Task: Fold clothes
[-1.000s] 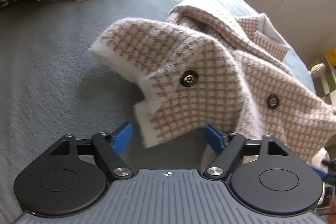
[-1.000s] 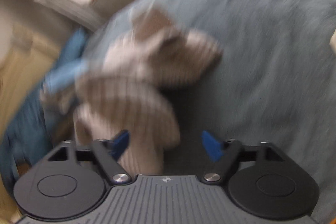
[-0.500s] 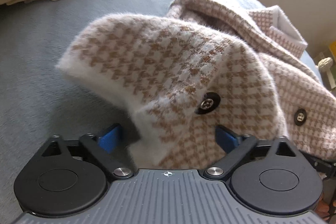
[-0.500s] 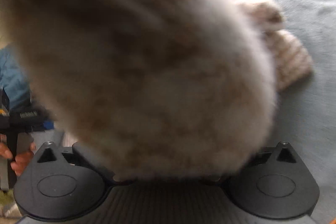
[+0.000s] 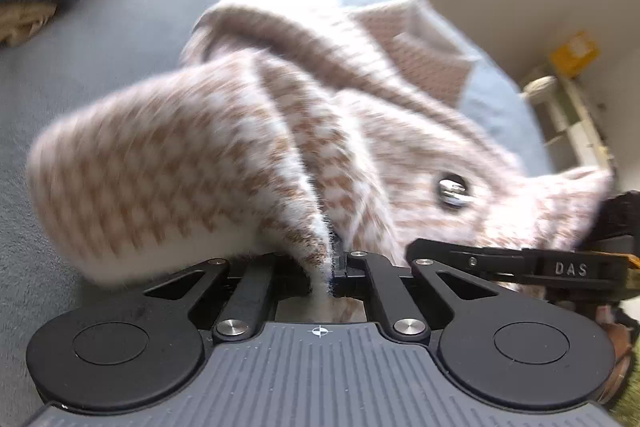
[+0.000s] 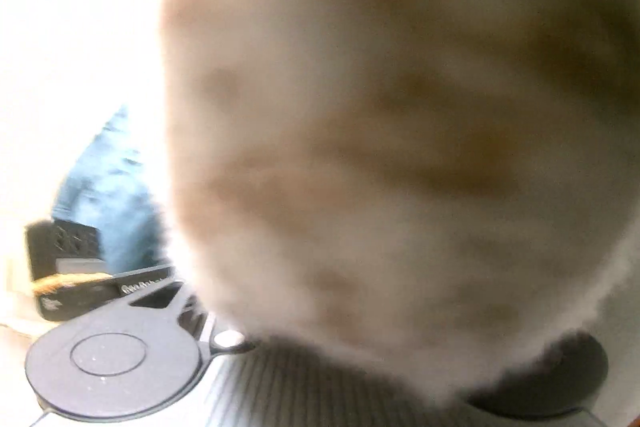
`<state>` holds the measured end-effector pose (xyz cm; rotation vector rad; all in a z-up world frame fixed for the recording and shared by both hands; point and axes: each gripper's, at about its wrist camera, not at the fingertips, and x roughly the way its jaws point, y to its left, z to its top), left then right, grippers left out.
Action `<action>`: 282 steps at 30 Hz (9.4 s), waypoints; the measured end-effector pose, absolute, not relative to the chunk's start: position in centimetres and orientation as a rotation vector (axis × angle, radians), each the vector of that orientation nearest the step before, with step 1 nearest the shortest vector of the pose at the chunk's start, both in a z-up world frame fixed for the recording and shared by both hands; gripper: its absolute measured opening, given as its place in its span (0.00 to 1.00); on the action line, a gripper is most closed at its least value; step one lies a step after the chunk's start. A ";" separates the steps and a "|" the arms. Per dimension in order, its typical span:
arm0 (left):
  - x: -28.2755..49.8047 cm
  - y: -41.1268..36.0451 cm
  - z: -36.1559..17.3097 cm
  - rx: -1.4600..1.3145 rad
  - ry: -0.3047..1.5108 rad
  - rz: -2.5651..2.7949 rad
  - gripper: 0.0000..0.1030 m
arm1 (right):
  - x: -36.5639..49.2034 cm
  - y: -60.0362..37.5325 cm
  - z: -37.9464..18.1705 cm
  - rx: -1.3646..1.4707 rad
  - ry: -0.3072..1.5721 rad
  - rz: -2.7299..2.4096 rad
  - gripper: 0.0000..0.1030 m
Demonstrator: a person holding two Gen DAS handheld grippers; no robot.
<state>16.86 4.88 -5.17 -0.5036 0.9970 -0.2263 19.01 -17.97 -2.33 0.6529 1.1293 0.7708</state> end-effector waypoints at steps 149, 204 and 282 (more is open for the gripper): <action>26.4 8.0 -5.3 -0.272 1.448 -0.061 0.54 | 33.5 -37.0 -0.4 -0.251 1.092 -0.382 0.22; 21.4 16.6 -12.4 -0.600 1.302 -0.263 0.62 | 25.3 -28.6 10.5 -0.475 1.171 -0.629 0.06; 6.9 -2.4 -7.9 0.069 1.001 -0.204 0.62 | 11.6 -26.5 5.5 0.775 0.934 0.194 0.51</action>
